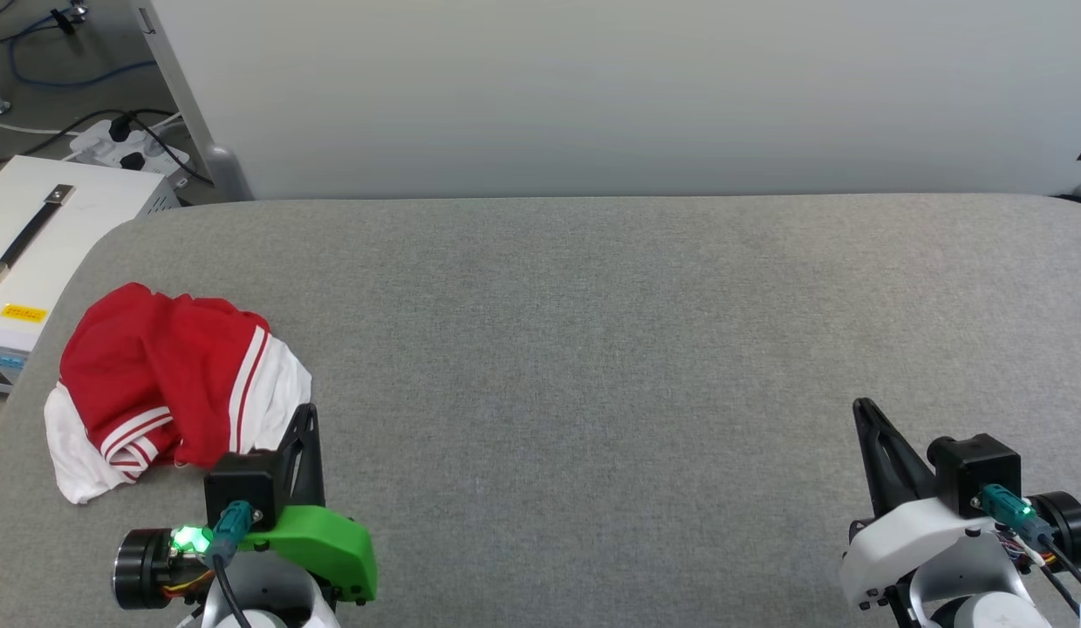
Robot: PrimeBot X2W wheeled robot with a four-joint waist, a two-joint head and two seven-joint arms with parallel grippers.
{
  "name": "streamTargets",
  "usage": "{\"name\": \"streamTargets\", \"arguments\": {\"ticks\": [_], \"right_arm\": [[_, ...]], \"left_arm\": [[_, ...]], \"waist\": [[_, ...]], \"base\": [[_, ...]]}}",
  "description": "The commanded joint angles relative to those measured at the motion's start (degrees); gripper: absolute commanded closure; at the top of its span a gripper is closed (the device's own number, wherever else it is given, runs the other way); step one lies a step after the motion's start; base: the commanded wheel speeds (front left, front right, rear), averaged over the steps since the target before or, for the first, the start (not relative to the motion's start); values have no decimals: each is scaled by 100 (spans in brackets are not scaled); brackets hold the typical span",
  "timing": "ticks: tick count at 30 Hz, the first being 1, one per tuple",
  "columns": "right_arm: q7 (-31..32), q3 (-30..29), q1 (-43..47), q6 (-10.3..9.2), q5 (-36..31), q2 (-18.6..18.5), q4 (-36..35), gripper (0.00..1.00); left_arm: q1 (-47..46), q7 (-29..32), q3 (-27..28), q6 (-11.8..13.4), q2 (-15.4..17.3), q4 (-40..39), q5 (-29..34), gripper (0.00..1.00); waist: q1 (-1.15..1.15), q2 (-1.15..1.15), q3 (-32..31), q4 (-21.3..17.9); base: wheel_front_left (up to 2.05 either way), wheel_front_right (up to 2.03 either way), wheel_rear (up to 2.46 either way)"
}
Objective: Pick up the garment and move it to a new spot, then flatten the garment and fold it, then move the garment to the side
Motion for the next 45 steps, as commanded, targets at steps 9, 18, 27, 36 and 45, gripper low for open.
{"name": "streamTargets", "arguments": {"ticks": [9,18,27,36,45], "right_arm": [[17,7,-94,37,-57,-24,9,100],[17,7,-94,37,-57,-24,9,100],[-64,-14,1,-2,70,4,-22,0],[-168,-23,9,1,214,2,-151,0],[-274,2,39,4,361,0,-273,0]], "left_arm": [[-66,-5,7,24,-24,-14,53,100],[-66,-5,7,24,-24,-14,53,100],[0,-65,-19,45,0,-6,-29,0],[9,-170,-56,98,-2,-37,-86,0],[29,-278,-77,119,-4,-54,-118,0]], "waist": [[0,0,0,0],[0,0,0,0],[0,0,5,-1],[0,0,5,-4],[0,0,0,-10]], "base": [[0,0,0],[0,0,0],[0,0,0],[0,0,0],[0,0,0]]}}
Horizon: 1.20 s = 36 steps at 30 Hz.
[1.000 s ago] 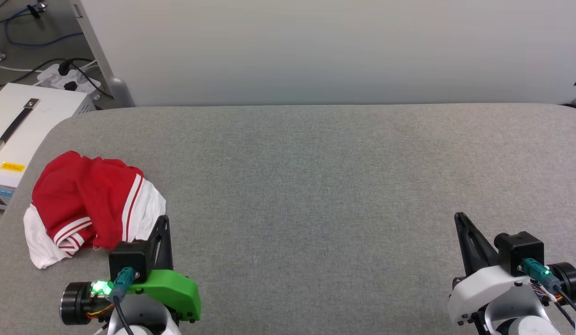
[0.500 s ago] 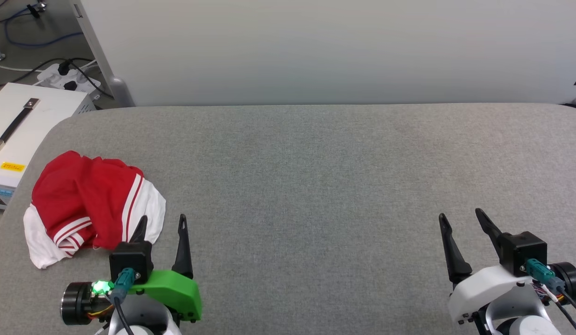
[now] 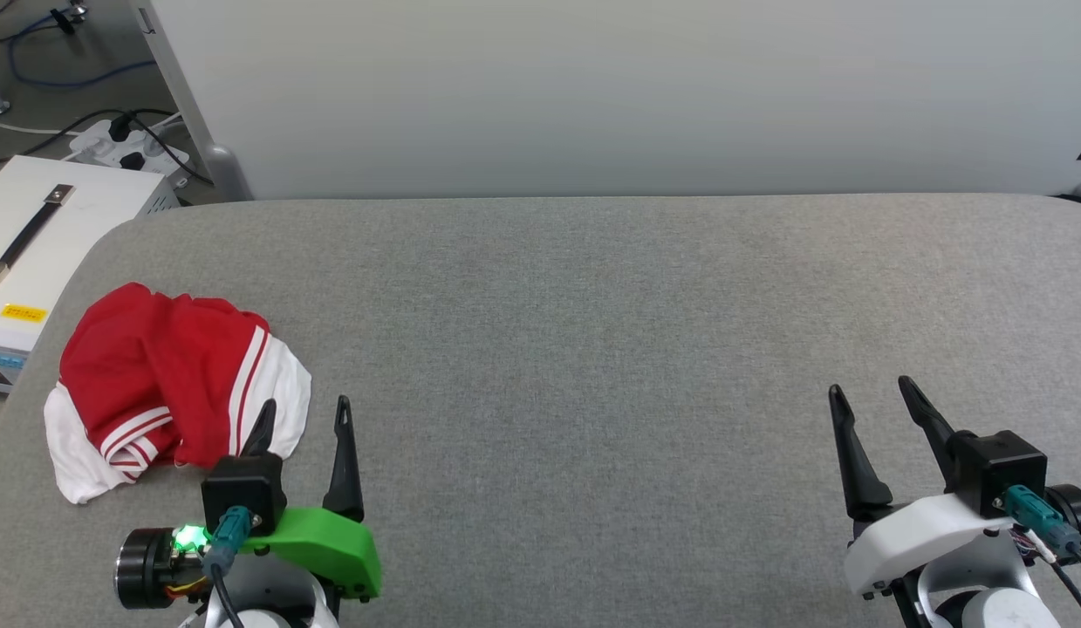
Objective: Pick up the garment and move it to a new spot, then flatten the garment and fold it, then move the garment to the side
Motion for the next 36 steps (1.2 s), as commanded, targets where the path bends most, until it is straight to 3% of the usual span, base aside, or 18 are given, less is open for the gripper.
{"name": "streamTargets", "arguments": {"ticks": [1,36], "right_arm": [[-68,7,35,8,90,-6,-61,0],[-514,76,283,20,432,-14,-207,0]], "left_arm": [[26,-64,-7,24,-5,-21,-19,0],[218,-517,-113,78,-12,63,-159,0]], "waist": [[0,0,-2,-1],[0,0,-12,14]], "base": [[0,0,0],[0,0,0]]}}
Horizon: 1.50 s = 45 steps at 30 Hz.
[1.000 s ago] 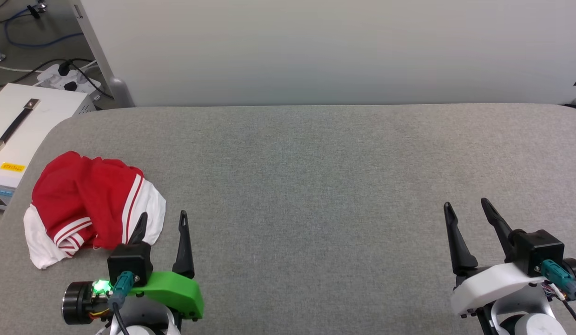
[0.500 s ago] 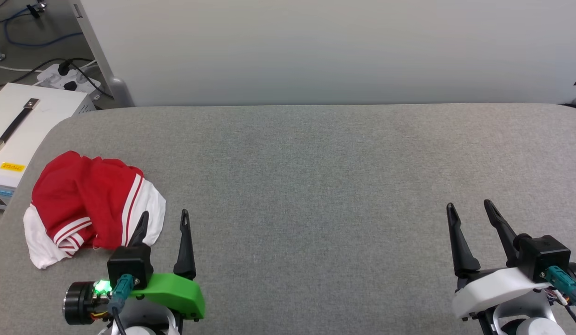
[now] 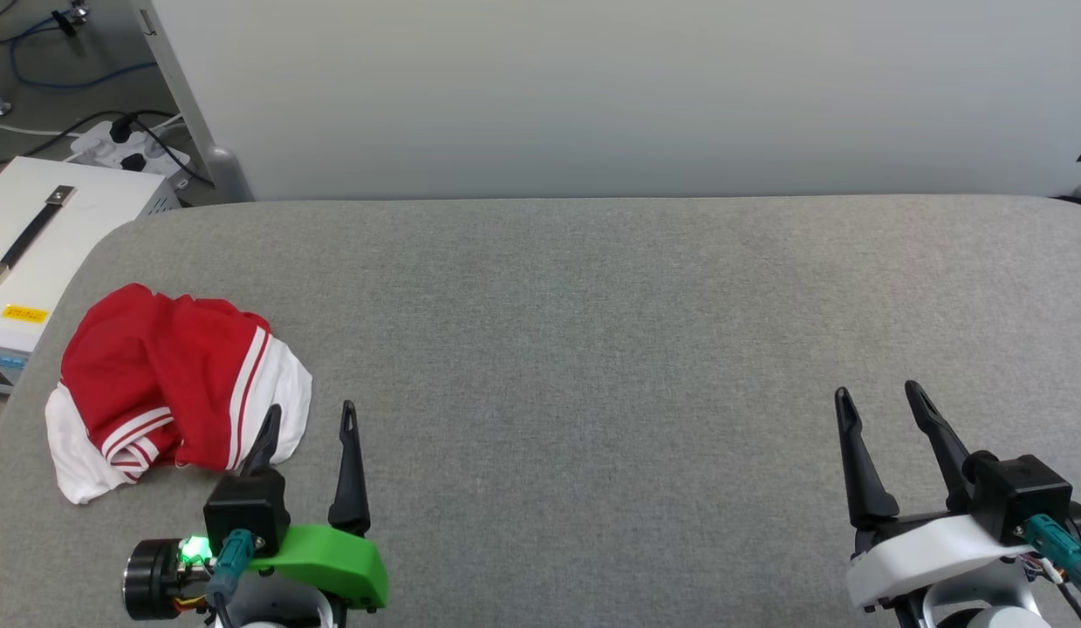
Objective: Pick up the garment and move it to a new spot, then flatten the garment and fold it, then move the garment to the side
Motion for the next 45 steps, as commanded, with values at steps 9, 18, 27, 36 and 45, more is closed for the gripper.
{"name": "streamTargets", "arguments": {"ticks": [9,18,27,36,45], "right_arm": [[-162,22,103,23,151,-14,-78,0],[-278,30,141,26,188,-16,-155,0],[-384,14,190,29,272,-18,-165,0],[-491,19,228,32,356,-21,-212,0],[-594,23,281,35,430,-23,-240,0]], "left_arm": [[150,-159,-33,37,-14,-12,-142,0],[181,-277,-41,67,-16,-21,-165,0],[215,-385,-65,123,-18,-16,-170,0],[246,-492,-85,14,-20,-37,-260,0],[283,-598,-80,-58,-21,9,-307,0]], "waist": [[0,0,1,16],[0,0,23,10],[0,0,37,9],[0,0,47,17],[0,0,40,23]], "base": [[0,0,0],[0,0,0],[0,0,0],[0,0,0],[0,0,0]]}}
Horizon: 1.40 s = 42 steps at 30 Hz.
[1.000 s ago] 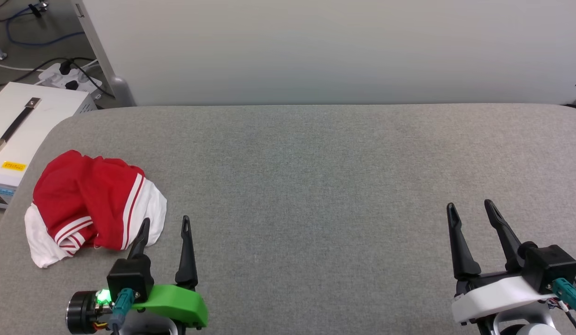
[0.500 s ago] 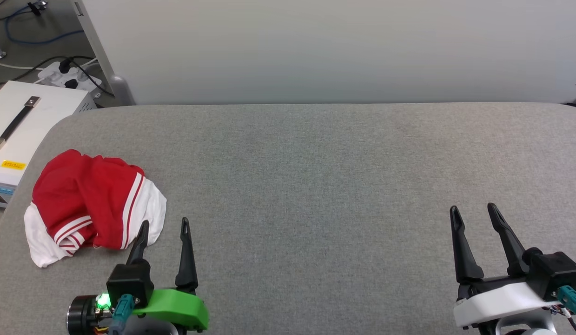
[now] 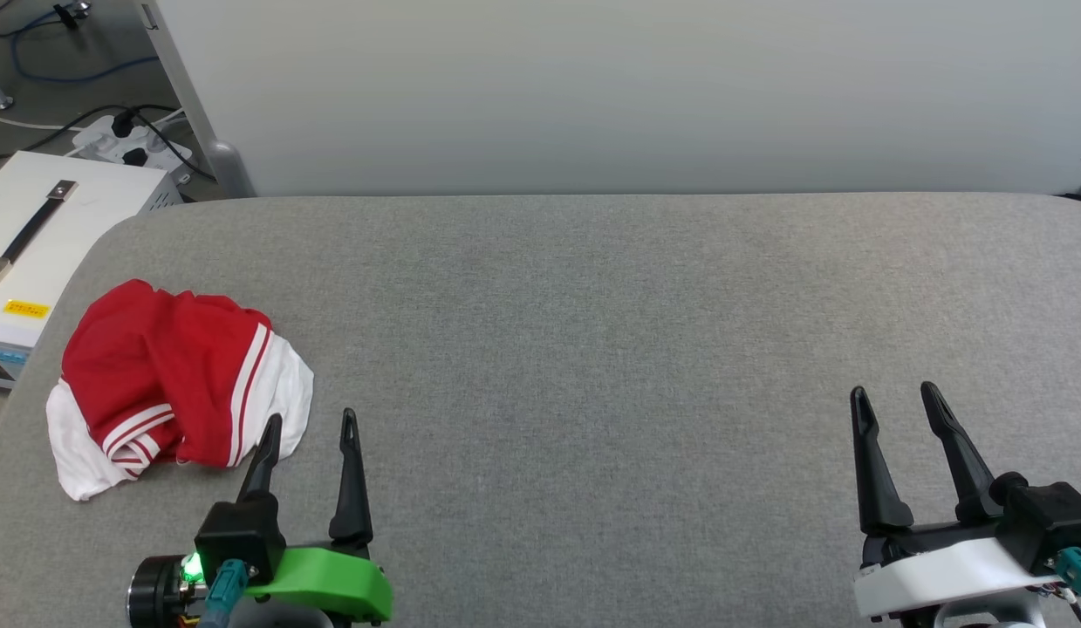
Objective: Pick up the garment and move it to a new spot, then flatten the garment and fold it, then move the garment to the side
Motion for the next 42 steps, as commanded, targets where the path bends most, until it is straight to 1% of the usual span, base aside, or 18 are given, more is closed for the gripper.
{"name": "streamTargets", "arguments": {"ticks": [1,10,15,24,42], "right_arm": [[-61,9,82,33,83,-21,-52,0],[-165,5,148,36,163,-23,-89,0],[-224,33,195,37,175,-24,-119,0],[-264,58,193,39,27,-25,-66,0],[-264,239,43,39,-271,-25,63,0]], "left_arm": [[116,-64,5,-52,-20,20,-19,0],[153,-169,-21,-19,-22,67,-24,0],[129,-229,5,41,-23,130,37,0],[36,-270,62,123,-24,212,67,0],[-46,-270,315,290,-24,292,-144,0]], "waist": [[0,0,2,0],[0,0,9,59],[0,0,69,271],[0,0,213,976],[0,0,428,2361]], "base": [[0,0,0],[0,0,0],[0,0,0],[0,0,0],[0,0,0]]}}
